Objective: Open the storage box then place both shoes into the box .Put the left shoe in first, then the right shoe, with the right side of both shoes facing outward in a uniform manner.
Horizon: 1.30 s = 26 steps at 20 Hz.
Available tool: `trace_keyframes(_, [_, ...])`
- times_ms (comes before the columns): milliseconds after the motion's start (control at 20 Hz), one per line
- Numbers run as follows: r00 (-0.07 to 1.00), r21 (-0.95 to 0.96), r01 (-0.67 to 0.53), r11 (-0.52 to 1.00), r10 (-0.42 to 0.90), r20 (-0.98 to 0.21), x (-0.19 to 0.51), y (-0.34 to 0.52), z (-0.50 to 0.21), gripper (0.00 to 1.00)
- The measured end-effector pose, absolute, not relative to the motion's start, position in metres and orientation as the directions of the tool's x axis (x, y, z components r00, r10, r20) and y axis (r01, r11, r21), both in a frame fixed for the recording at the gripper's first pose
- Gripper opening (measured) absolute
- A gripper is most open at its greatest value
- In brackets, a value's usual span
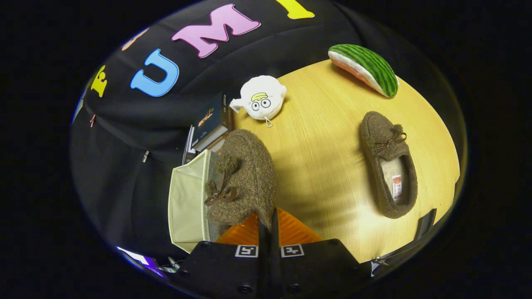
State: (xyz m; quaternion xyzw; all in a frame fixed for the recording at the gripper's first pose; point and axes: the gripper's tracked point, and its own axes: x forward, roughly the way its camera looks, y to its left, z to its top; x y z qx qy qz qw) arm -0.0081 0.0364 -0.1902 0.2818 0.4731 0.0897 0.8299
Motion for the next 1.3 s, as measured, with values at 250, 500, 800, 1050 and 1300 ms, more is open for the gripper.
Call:
trace_keyframes(250, [0.547, 0.618, 0.113, 0.778, 0.471, -0.692, -0.011, 0.06, -0.145, 0.05])
trace_keyframes(500, [0.568, 0.634, 0.024, 0.773, 0.512, -0.645, -0.014, 0.089, -0.1, 0.05])
trace_keyframes(800, [0.552, 0.705, 0.009, 0.709, 0.585, -0.594, -0.007, 0.152, -0.08, 0.05])
trace_keyframes(1050, [0.517, 0.672, 0.013, 0.741, 0.57, -0.639, -0.002, 0.205, -0.107, 0.05])
trace_keyframes(1300, [0.505, 0.64, 0.044, 0.767, 0.536, -0.676, 0.013, 0.248, -0.147, 0.05])
